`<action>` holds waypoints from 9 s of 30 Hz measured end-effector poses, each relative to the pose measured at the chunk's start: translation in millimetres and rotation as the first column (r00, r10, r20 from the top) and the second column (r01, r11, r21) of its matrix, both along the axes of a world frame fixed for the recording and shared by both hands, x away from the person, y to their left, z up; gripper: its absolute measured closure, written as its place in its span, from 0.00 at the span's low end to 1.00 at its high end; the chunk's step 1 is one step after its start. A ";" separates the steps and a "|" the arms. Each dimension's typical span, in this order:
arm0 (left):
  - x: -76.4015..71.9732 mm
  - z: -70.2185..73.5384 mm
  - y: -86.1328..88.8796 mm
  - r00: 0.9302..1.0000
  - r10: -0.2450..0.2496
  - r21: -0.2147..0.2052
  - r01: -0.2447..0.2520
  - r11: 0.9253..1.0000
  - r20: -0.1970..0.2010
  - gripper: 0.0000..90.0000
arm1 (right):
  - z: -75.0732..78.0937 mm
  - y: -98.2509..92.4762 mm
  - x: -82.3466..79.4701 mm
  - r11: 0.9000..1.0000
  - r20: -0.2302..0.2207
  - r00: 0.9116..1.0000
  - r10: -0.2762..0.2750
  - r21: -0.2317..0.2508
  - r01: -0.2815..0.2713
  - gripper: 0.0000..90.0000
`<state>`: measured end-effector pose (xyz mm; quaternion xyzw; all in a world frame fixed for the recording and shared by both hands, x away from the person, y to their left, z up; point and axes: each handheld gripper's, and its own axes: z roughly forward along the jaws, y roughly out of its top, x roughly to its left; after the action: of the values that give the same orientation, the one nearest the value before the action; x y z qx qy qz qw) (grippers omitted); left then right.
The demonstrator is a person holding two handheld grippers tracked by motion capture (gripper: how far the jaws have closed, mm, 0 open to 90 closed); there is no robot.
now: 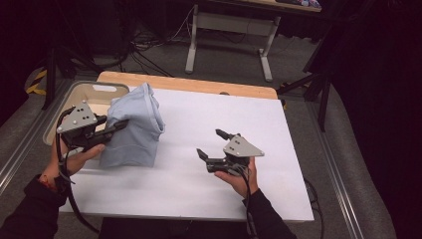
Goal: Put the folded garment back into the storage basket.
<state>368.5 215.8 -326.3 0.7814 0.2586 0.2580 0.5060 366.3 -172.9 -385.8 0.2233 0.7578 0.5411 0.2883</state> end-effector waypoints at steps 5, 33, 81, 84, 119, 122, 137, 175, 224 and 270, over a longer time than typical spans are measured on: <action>0.5 -0.3 -3.5 1.000 -0.009 0.009 0.009 1.000 0.001 0.80 | 16.7 41.9 8.2 0.995 0.008 0.995 0.096 -0.020 -0.096 0.17; -7.4 2.1 -3.9 0.998 -0.055 0.053 0.055 0.997 0.010 0.80 | 42.2 118.8 54.4 0.947 -0.207 0.926 0.315 0.008 -0.320 0.69; 21.8 37.5 113.4 0.950 0.311 0.002 -0.311 0.950 -0.017 0.74 | 70.2 253.1 111.6 0.959 -0.142 0.948 0.283 0.047 -0.280 0.86; 21.5 37.9 122.5 0.944 0.330 -0.023 -0.331 0.943 -0.026 0.75 | 70.7 264.9 109.9 0.956 -0.148 0.944 0.294 0.050 -0.290 0.86; 71.0 -34.8 109.8 0.880 0.428 0.145 -0.406 0.902 -0.203 0.70 | -6.1 286.7 143.9 0.976 -0.360 0.917 0.174 -0.061 -0.209 0.81; 75.0 -36.9 108.3 0.876 0.434 0.159 -0.407 0.899 -0.209 0.70 | -8.3 287.4 144.7 0.976 -0.364 0.917 0.164 -0.074 -0.205 0.80; 88.1 -46.6 106.4 0.838 0.478 0.240 -0.423 0.874 -0.262 0.62 | -14.8 283.5 149.2 0.980 -0.385 0.916 0.116 -0.108 -0.170 0.62; 126.3 -26.5 78.6 0.861 0.476 0.178 -0.448 0.876 -0.180 0.85 | 23.9 83.3 42.5 0.991 -0.133 0.987 0.087 -0.091 -0.099 0.50; 152.6 -72.8 66.5 0.810 0.535 0.402 -0.419 0.814 -0.241 0.88 | -11.6 -87.2 -15.3 0.970 -0.103 0.971 -0.216 -0.137 0.202 0.39; 158.7 -79.1 62.6 0.819 0.461 0.351 -0.344 0.871 -0.342 0.97 | -14.7 -117.8 -21.1 0.952 -0.091 0.956 -0.278 -0.157 0.262 0.36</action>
<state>527.2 278.5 -405.4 0.8068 0.4825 0.2210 0.2597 345.2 -290.7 -400.5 0.3338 0.7720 0.4271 0.3320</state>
